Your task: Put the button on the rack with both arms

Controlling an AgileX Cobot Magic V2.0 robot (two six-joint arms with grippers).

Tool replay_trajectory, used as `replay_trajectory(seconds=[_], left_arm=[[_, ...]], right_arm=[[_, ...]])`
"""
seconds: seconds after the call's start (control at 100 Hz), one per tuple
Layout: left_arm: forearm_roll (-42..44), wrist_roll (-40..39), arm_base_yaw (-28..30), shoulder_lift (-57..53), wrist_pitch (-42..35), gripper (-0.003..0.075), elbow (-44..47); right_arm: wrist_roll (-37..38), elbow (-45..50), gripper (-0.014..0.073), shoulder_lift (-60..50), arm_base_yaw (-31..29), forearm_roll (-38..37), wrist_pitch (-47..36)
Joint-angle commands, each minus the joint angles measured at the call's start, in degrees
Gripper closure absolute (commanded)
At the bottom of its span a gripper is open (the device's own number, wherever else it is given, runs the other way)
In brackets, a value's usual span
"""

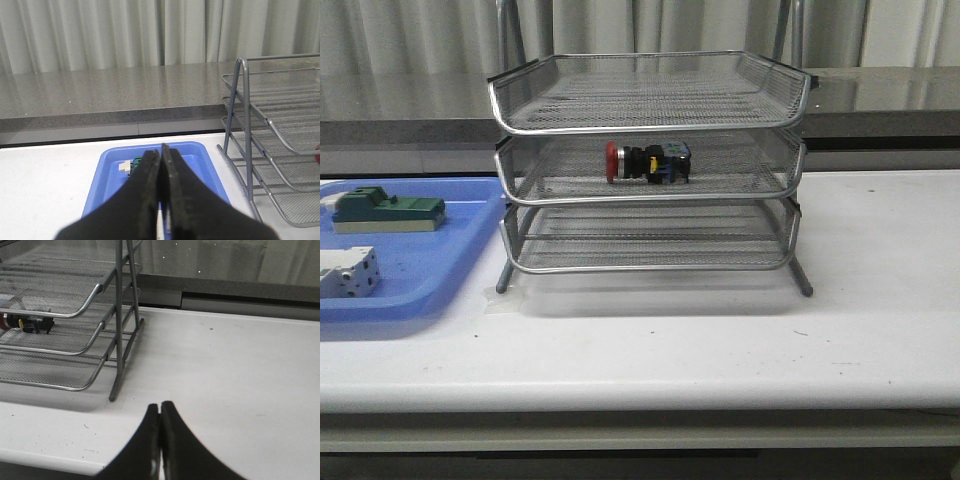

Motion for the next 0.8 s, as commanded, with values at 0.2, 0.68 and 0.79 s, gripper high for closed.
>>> replay_trajectory(seconds=[0.2,0.68,0.79], left_arm=[[-0.8,-0.5,-0.2,0.4,-4.3,0.0741,-1.5],[-0.8,-0.5,-0.2,0.4,-4.3,0.0741,-1.5],[-0.8,-0.5,-0.2,0.4,-4.3,0.0741,-1.5]], right_arm=[[0.8,9.1,0.0651,-11.6,-6.3,-1.1,-9.5],[1.3,14.4,0.0651,-13.6,-6.8,-0.7,-15.6],[1.3,14.4,0.0651,-13.6,-6.8,-0.7,-15.4]])
